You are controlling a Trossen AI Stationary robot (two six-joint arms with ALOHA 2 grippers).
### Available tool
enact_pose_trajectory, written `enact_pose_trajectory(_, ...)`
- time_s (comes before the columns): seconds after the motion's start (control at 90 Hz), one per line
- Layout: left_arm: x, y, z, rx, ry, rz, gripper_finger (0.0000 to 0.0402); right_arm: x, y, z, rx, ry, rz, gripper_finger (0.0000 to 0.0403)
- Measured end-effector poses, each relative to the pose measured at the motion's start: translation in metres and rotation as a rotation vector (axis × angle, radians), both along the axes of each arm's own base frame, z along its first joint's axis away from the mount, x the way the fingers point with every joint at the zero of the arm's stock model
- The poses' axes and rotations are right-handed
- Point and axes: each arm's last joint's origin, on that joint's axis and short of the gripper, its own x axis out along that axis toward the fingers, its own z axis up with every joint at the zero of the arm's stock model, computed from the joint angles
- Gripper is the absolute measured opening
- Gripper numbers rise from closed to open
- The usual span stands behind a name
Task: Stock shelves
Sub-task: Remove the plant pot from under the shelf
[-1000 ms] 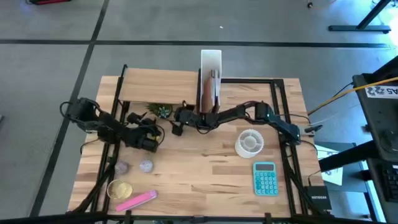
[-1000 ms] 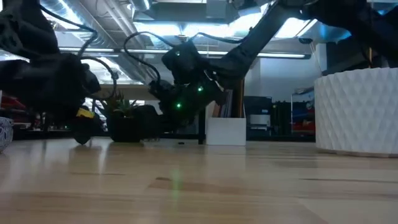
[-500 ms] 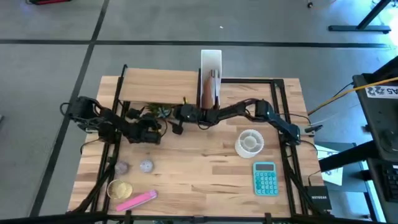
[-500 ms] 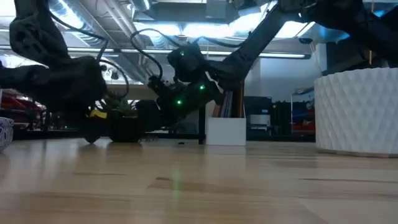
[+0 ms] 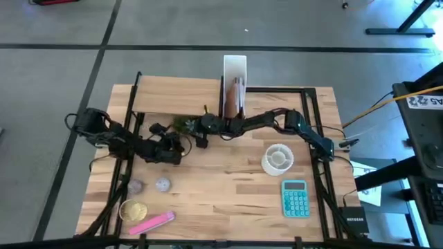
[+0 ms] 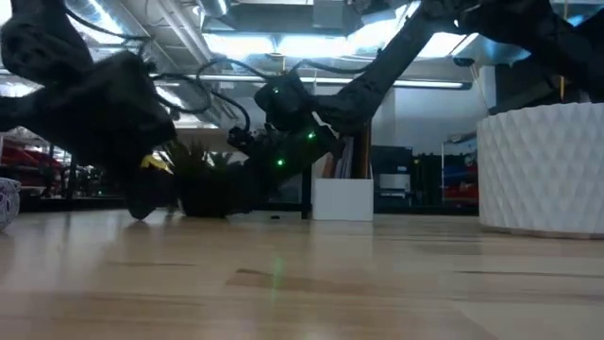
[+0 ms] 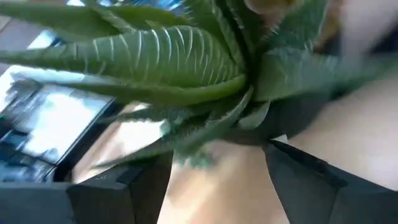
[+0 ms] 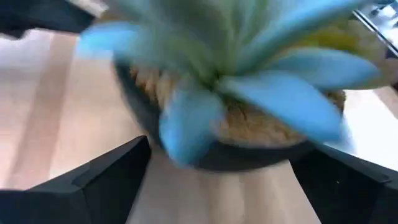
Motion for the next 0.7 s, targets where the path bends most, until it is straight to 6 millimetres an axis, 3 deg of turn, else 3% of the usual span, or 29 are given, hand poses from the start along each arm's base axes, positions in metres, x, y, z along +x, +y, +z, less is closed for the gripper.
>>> enact_pose_trajectory(0.367, 0.003, -0.04, 0.014, -0.071, -0.006, -0.202, 0.0239, -0.001, 0.043, 0.01, 0.018, 0.073, 0.084, 0.0368)
enact_pose_trajectory(0.7, 0.004, -0.089, 0.024, -0.412, -0.058, -0.363, 0.0239, -0.007, 0.103, 0.01, 0.017, 0.176, 0.213, 0.0368)
